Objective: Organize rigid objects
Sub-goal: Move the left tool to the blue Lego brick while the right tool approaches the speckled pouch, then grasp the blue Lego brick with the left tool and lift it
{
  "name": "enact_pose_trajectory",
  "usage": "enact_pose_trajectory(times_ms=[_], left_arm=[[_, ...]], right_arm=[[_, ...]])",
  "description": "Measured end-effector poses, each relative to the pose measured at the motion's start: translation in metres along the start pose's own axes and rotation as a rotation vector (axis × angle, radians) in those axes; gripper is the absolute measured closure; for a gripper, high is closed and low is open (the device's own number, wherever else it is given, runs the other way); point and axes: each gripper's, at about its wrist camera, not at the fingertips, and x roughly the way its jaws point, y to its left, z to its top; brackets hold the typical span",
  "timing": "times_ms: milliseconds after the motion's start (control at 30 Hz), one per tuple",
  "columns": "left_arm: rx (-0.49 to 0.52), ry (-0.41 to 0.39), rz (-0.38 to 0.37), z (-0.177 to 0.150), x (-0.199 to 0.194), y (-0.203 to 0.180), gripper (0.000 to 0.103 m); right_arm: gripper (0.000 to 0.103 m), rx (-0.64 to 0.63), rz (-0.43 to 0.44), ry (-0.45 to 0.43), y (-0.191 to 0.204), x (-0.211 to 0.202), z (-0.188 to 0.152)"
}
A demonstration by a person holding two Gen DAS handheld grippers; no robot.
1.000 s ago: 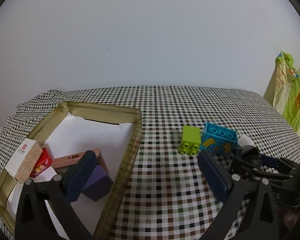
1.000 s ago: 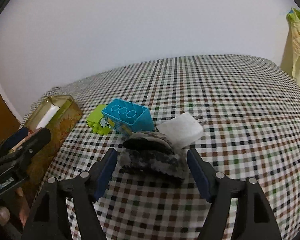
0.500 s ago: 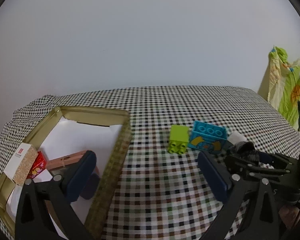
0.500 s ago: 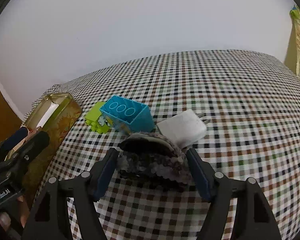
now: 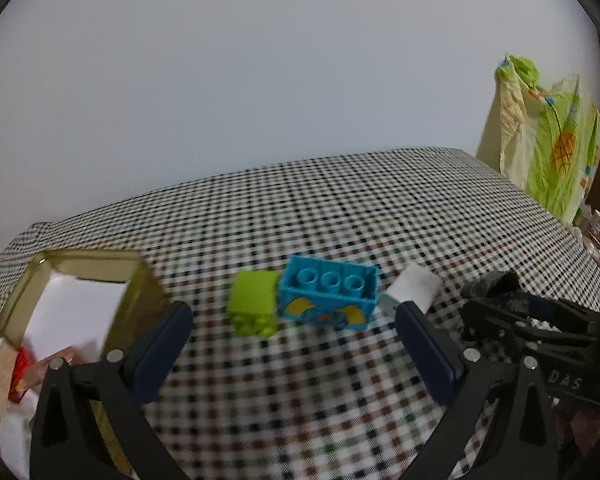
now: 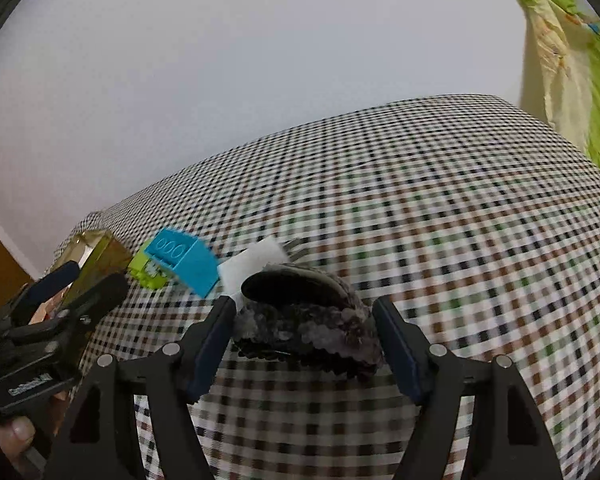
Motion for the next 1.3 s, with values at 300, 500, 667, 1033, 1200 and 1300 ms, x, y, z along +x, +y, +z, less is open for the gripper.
enact_pose_trajectory(times_ms=[300,500,667,1033,1200,1300], left_arm=[[0.074,0.013,0.002,0.003,0.026,-0.022,0.0],[0.067,0.045,-0.015,0.007,0.039,-0.025,0.01],[0.074,0.042,-0.029,0.007,0.04,-0.029,0.037],[0.046,-0.058,-0.003,-0.007,0.006,-0.014,0.038],[0.019,-0.104,0.02,-0.016,-0.013,-0.006,0.038],[0.019,-0.136,0.051,-0.023,-0.025,-0.002,0.038]], right_arm=[[0.03,0.022,-0.029,-0.008,-0.014,-0.001,0.008],[0.03,0.007,-0.048,-0.025,-0.008,-0.002,0.007],[0.03,-0.006,-0.061,-0.025,-0.007,-0.002,0.007],[0.03,-0.008,-0.039,-0.106,0.002,-0.025,-0.004],[0.03,-0.024,-0.043,-0.134,0.007,-0.031,-0.005],[0.03,-0.038,-0.049,-0.149,0.011,-0.034,-0.005]])
